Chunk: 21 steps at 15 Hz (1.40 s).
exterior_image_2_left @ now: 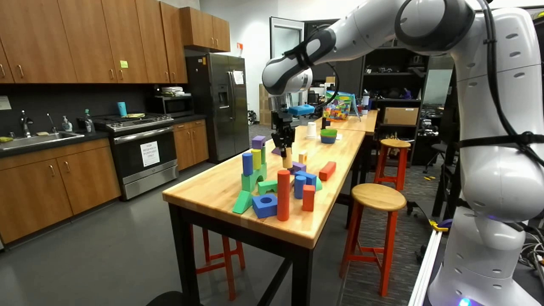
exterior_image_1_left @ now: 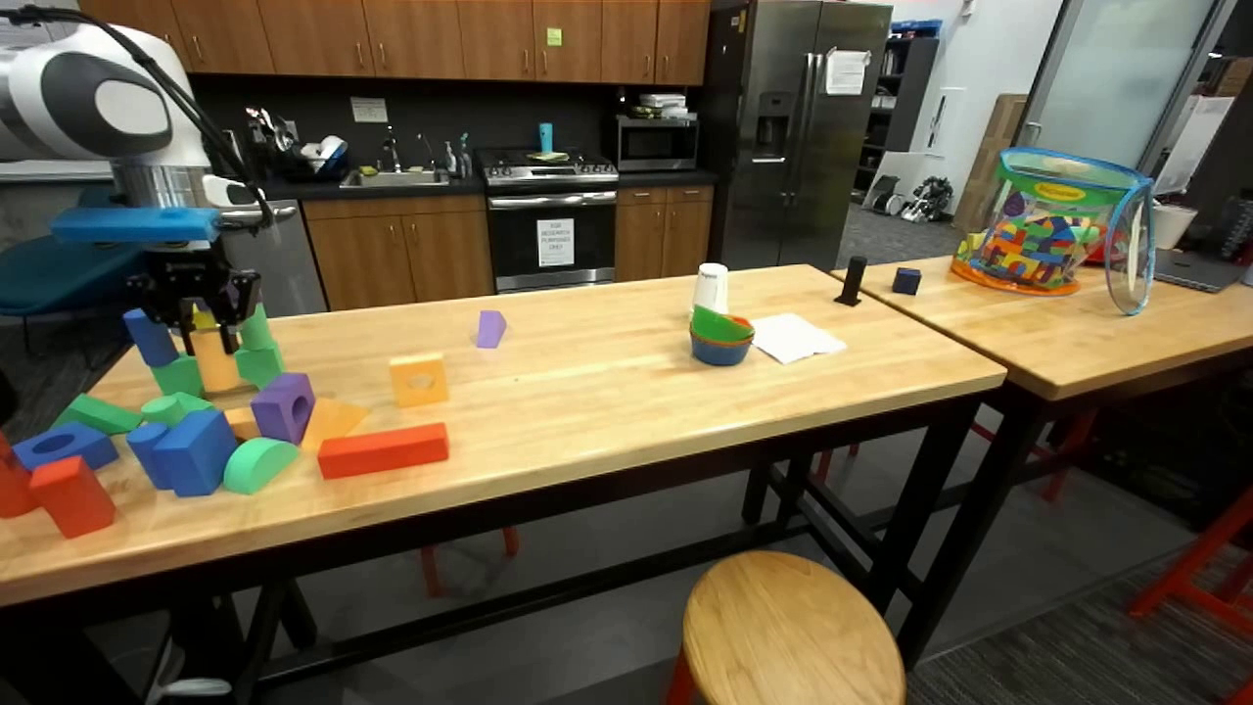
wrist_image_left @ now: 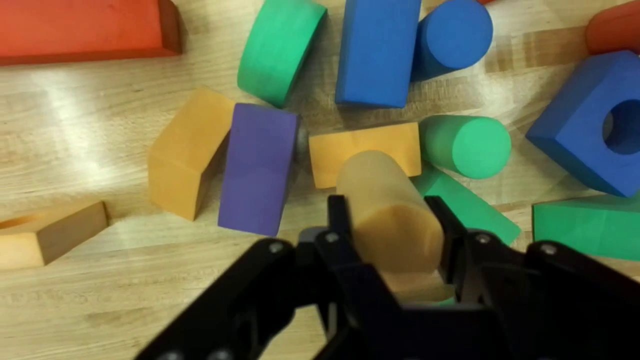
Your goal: Move the object and place it amongst the other objects
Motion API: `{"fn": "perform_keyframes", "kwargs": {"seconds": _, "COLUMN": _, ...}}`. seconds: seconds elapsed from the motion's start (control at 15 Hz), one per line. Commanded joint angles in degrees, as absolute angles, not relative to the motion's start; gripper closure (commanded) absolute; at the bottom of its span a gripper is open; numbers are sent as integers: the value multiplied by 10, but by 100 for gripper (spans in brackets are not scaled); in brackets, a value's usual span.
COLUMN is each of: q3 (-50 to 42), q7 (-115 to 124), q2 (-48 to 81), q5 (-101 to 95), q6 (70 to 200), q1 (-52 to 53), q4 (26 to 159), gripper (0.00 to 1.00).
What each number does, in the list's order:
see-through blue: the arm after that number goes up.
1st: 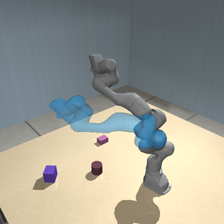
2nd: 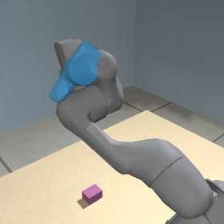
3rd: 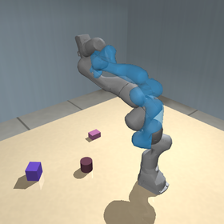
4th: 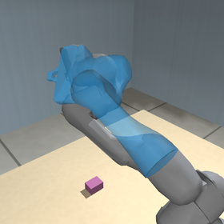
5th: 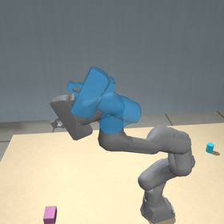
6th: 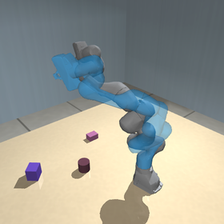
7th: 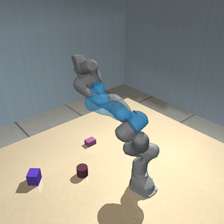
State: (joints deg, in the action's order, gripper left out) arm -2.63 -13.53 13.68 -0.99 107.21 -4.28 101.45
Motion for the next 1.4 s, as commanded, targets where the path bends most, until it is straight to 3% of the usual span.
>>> {"fn": "perform_keyframes", "kwargs": {"seconds": 0.0, "q3": -25, "q7": -138, "q2": 126, "q5": -24, "q6": 1080, "q1": -43, "q4": 1029, "gripper": 84}}
{"fn": "perform_keyframes", "kwargs": {"seconds": 0.4, "q3": -21, "q7": -130, "q2": 120, "q5": 14, "q6": 1109, "q1": -46, "q4": 1047, "gripper": 84}}
{"fn": "perform_keyframes", "kwargs": {"seconds": 0.67, "q3": -21, "q7": -105, "q2": 105, "q5": 31, "q6": 1195, "q1": -41, "q4": 1086, "gripper": 84}}
{"fn": "perform_keyframes", "kwargs": {"seconds": 1.33, "q3": -26, "q7": -67, "q2": 93, "q5": -72, "q6": 1248, "q1": -22, "q4": 1126, "gripper": 84}}
